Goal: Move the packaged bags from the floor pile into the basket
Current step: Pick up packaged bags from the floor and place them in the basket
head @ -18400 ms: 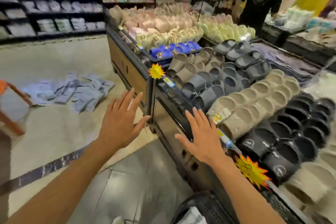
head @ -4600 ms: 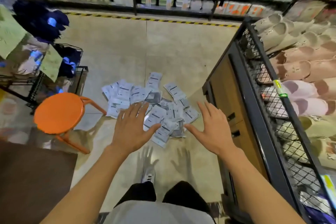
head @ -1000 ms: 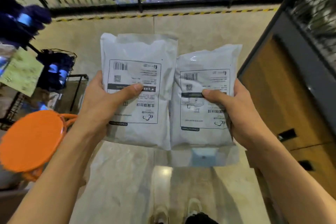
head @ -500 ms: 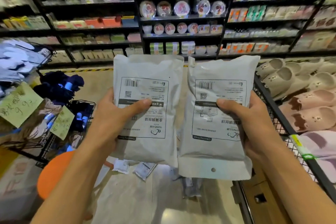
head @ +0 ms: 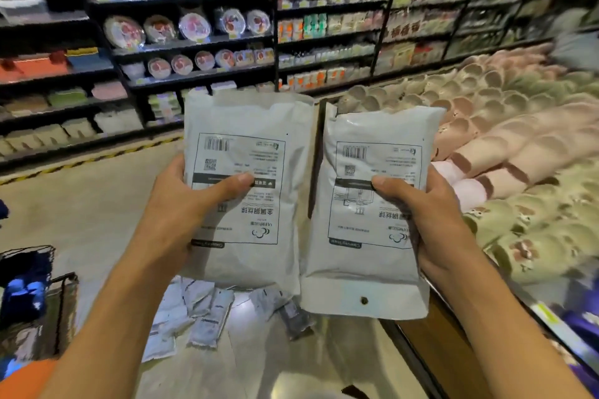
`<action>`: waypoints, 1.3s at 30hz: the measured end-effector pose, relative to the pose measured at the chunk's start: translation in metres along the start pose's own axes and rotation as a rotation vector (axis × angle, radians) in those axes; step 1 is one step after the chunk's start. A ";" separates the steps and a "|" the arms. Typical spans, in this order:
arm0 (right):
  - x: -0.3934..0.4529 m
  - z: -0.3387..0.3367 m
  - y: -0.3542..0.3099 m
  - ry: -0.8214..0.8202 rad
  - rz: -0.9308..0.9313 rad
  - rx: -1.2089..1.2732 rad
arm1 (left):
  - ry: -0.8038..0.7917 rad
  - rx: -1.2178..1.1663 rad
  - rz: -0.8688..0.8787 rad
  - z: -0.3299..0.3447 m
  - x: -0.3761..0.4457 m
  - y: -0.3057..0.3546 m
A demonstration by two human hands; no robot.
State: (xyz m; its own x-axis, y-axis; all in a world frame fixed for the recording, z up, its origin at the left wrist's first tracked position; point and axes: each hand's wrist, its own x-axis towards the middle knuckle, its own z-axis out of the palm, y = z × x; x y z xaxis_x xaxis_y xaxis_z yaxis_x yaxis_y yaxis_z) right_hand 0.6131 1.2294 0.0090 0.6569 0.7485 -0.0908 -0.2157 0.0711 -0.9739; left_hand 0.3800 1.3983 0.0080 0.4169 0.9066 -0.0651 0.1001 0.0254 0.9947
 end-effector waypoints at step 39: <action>-0.958 -0.041 0.082 2.244 -0.427 0.253 | -2.209 0.125 0.140 0.250 -0.803 -0.036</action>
State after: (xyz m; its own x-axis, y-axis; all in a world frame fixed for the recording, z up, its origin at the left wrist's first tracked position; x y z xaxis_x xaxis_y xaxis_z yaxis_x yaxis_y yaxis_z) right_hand -0.0041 0.4913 0.0075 0.1188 -0.9831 -0.1396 0.1682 0.1585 -0.9729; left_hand 0.2672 0.5642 0.0040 0.4707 -0.8799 -0.0646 -0.0103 -0.0787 0.9968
